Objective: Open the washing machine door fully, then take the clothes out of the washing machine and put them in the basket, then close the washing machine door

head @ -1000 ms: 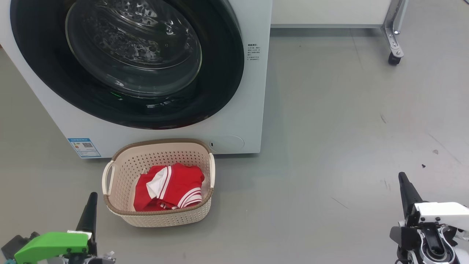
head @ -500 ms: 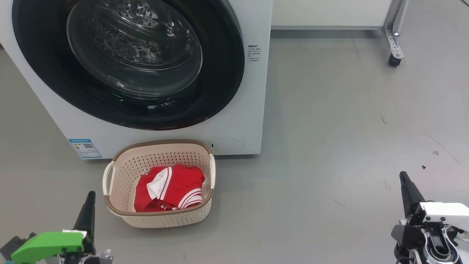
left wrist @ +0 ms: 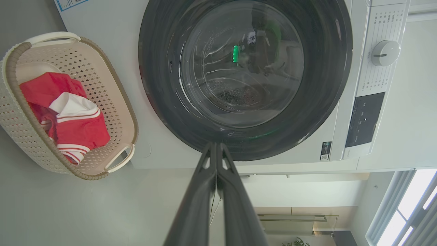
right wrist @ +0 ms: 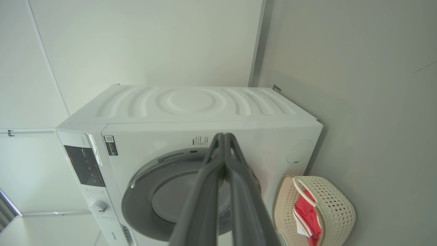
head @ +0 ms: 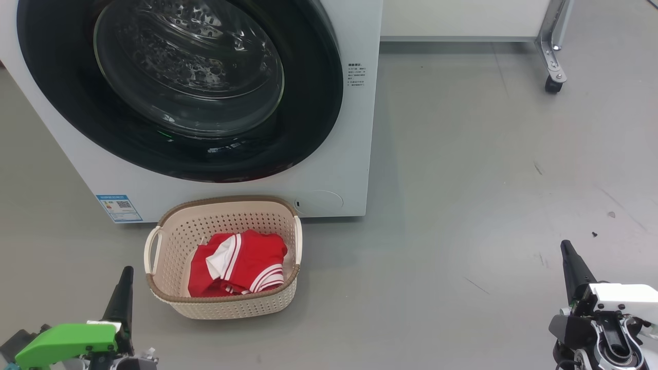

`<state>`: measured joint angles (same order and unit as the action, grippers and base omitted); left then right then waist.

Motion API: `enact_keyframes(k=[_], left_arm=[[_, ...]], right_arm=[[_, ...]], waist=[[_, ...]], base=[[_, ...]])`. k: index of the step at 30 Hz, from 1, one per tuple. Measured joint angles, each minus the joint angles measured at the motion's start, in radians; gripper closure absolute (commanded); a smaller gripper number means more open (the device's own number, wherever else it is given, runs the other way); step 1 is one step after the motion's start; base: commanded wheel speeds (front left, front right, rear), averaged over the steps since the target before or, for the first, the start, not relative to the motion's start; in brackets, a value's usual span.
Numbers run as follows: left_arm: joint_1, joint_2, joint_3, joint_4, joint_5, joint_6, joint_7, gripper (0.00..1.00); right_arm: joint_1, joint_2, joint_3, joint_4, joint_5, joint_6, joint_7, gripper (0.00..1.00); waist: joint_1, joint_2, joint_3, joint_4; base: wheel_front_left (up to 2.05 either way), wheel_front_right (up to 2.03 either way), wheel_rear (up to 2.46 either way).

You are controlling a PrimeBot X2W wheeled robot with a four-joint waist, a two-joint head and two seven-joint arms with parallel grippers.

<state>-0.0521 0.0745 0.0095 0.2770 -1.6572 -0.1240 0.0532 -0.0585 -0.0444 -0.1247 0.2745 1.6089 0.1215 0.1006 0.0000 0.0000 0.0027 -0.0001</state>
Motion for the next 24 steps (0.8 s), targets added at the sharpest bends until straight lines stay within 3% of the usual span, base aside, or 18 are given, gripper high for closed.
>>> enact_keyframes(k=[24], left_arm=[[-0.001, 0.000, 0.002, 0.001, 0.000, 0.000, 0.005, 1.00]], right_arm=[[0.000, 0.000, -0.001, 0.000, 0.000, 0.000, 0.000, 1.00]], waist=[[0.0000, 0.0000, 0.000, 0.000]], base=[[0.00, 0.00, 0.00]])
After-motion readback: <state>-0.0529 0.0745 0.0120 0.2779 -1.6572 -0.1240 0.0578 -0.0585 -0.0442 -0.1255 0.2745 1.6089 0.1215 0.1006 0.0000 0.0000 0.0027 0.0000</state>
